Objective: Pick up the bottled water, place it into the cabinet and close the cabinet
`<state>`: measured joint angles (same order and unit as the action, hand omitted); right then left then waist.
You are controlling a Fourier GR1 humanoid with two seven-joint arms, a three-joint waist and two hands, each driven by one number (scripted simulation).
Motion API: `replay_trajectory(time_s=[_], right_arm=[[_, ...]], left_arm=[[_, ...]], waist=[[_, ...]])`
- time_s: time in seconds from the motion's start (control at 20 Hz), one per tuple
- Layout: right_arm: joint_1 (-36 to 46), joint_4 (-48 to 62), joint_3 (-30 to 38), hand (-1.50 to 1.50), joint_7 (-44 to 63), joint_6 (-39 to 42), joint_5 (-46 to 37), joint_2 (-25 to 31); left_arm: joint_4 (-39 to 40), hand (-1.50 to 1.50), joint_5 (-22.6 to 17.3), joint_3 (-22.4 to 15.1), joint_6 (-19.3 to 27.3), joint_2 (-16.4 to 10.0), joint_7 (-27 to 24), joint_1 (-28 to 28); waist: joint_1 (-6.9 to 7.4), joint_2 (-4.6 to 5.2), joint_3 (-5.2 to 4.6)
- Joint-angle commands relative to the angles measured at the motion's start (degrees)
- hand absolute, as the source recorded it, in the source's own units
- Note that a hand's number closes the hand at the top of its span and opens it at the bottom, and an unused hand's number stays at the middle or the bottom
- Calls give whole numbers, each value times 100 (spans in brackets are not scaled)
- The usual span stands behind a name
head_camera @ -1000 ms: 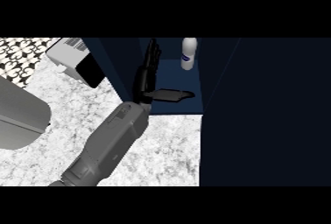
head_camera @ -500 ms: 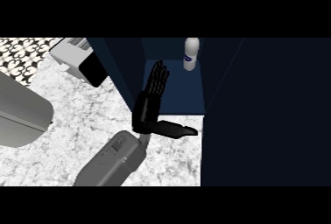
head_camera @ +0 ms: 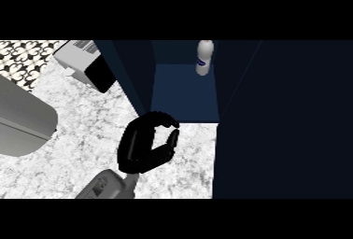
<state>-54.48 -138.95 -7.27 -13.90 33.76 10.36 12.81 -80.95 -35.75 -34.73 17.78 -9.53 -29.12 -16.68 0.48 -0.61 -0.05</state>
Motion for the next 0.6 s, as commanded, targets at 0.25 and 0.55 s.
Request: replay_trajectory(time_s=[0.25, 0.55], right_arm=[[-100, -1280, -494, 150, 79, 654, -900, 626], [-414, -1521, -1310, 150, 31, 888, -1501, 758]], left_arm=[[-1376, -150, -7, 104, -11, -951, -85, 1468], [-2103, -150, -667, 875, -425, -1522, 31, 1973]], waist=[[19, -10, -7], [-78, -17, -12]])
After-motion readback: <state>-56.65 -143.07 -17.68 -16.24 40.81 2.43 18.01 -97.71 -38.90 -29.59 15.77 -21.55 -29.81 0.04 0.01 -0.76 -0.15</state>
